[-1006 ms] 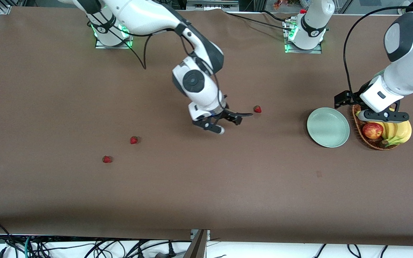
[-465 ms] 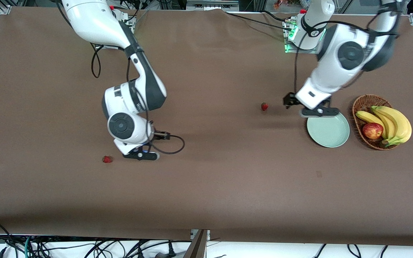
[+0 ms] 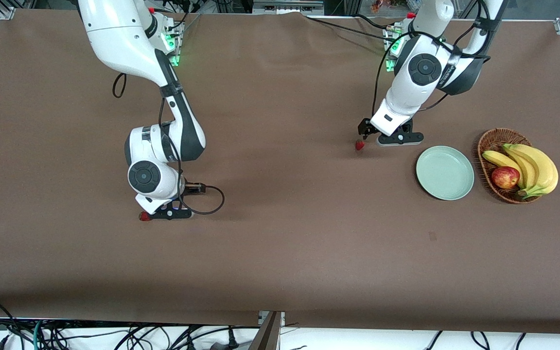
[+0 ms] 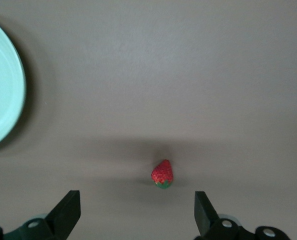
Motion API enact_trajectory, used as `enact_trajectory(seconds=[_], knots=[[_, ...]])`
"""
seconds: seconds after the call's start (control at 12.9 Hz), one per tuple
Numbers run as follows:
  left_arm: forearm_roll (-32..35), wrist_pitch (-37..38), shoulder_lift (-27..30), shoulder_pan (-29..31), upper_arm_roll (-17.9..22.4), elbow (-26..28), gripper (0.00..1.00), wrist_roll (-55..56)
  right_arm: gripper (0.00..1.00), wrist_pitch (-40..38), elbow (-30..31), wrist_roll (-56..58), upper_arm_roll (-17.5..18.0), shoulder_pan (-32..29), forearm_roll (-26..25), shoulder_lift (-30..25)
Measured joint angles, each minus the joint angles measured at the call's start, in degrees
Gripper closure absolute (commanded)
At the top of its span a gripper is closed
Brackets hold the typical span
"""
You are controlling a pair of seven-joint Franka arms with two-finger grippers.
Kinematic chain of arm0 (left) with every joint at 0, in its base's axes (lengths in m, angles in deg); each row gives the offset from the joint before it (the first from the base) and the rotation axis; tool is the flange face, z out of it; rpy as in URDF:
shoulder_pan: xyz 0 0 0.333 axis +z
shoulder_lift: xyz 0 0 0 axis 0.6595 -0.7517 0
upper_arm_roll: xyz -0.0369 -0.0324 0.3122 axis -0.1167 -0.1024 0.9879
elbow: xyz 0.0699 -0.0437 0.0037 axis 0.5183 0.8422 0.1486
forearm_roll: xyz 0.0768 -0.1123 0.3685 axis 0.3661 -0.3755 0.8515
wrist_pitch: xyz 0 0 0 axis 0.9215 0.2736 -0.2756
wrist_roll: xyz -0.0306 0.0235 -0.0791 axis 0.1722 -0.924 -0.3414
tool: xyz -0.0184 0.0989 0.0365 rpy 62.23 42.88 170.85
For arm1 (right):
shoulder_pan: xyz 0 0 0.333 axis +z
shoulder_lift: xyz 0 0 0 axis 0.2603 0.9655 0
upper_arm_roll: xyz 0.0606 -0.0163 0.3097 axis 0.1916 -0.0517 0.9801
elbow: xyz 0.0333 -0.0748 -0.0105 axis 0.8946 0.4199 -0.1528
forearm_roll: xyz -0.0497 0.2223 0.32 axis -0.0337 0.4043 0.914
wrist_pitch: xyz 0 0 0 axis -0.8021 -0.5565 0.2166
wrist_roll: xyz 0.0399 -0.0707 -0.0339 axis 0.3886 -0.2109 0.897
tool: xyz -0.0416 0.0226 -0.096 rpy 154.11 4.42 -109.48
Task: Collect all strawberries into plate
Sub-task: 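Reach the left gripper to the strawberry while the right gripper reaches another, then grasp the strawberry with the left gripper while the right gripper grasps another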
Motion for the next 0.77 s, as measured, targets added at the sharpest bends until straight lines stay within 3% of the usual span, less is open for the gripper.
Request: enact_trajectory(seconds=[0.15, 0.46, 0.77], knots=[[0.0, -7.2, -1.7, 0.0, -0.7, 4.6, 0.0, 1.2, 0.24, 2.4, 4.2, 1.0, 0.0, 0.1, 0.0, -1.3], [1.1, -16.1, -9.3, -0.3, -2.3, 5.8, 0.0, 5.1, 0.28, 2.5, 6.0, 2.2, -0.3, 0.1, 0.0, -3.6], [12.6, -19.3, -16.0, -0.6, -2.3, 4.8, 0.0, 14.3, 0.37, 3.7, 6.7, 2.3, -0.3, 0.0, 0.0, -3.6]])
